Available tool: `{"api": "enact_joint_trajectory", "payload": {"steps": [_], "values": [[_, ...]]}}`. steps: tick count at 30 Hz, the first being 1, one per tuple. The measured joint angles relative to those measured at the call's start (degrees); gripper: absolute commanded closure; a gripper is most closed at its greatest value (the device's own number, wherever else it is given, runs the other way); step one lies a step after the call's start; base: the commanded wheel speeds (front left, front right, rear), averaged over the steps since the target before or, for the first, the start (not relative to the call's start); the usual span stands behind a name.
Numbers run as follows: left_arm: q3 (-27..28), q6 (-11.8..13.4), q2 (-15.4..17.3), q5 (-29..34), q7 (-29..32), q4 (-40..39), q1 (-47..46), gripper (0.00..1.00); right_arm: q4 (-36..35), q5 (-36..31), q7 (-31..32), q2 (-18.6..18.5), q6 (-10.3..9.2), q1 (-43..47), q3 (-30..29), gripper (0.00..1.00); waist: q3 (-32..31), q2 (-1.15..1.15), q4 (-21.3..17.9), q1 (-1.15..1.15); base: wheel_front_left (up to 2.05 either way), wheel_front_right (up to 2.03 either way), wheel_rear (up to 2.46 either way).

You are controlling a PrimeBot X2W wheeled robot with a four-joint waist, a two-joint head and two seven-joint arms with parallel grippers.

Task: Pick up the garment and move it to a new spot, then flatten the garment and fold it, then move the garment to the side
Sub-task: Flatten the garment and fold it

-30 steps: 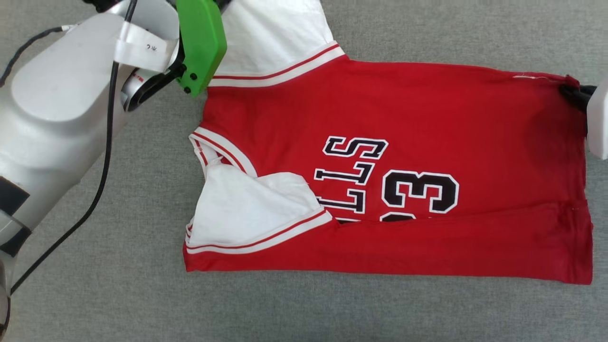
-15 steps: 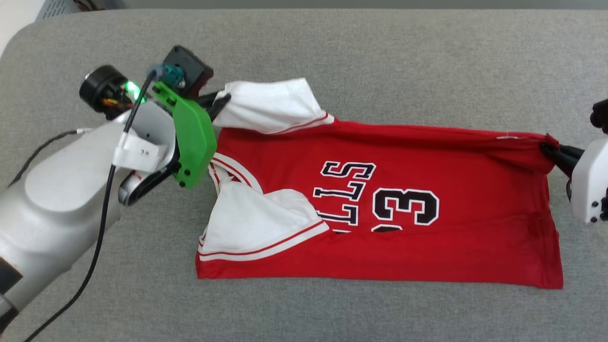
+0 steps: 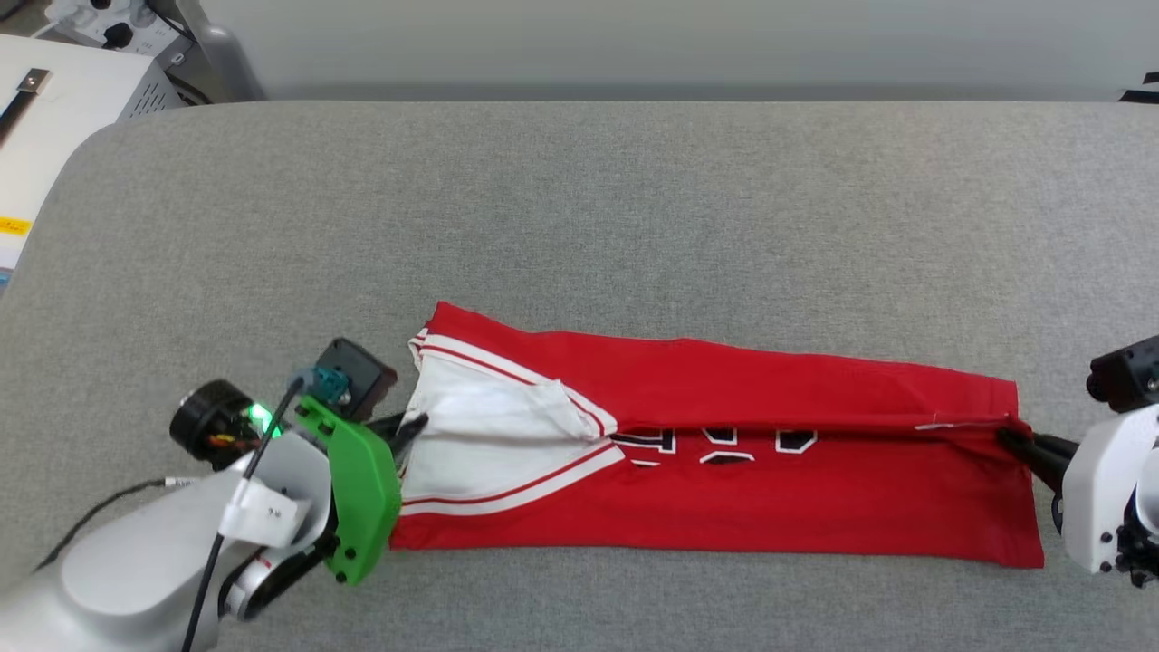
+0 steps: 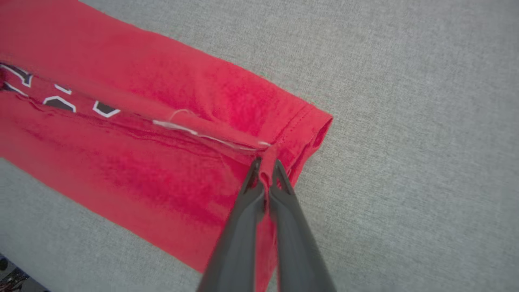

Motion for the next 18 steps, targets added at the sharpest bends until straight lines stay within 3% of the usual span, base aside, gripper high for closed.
{"api": "enact_joint_trajectory", "payload": {"steps": [12, 13, 14, 15, 18], "values": [[-0.1, 1.1, -2.7, -0.3, -1.3, 3.0, 7.9, 1.00, 2.2, -0.1, 0.2, 2.6, 0.04, 4.2, -0.3, 1.00, 1.4, 0.00, -0.1, 0.00, 0.00, 0.00, 0.00], [0.2, 1.1, -3.1, -0.3, -2.3, 3.3, 8.2, 0.66, 2.2, -0.4, 0.0, 2.8, 0.04, 4.2, -0.4, 0.60, 1.4, 0.00, -0.1, 0.00, 0.00, 0.00, 0.00], [0.4, 1.2, -3.4, -0.4, -3.2, 3.6, 8.4, 0.32, 2.2, -1.0, -0.5, 2.9, 0.04, 4.2, -0.6, 0.00, 1.4, 0.00, -0.2, 0.00, 0.00, 0.00, 0.00], [0.6, 1.2, -3.6, -0.3, -4.2, 4.0, 8.6, 0.00, 2.2, -1.4, -1.2, 3.1, 0.04, 4.2, -0.9, 0.00, 1.2, 0.00, -0.2, 0.00, 0.00, 0.00, 0.00], [1.5, 2.9, -3.8, 0.3, -7.7, 4.5, 9.5, 0.00, 1.0, -1.7, -2.7, 3.2, 0.04, 5.1, -1.9, 0.00, 0.3, 0.00, -0.3, 0.00, 0.00, 0.00, 0.00]]}}
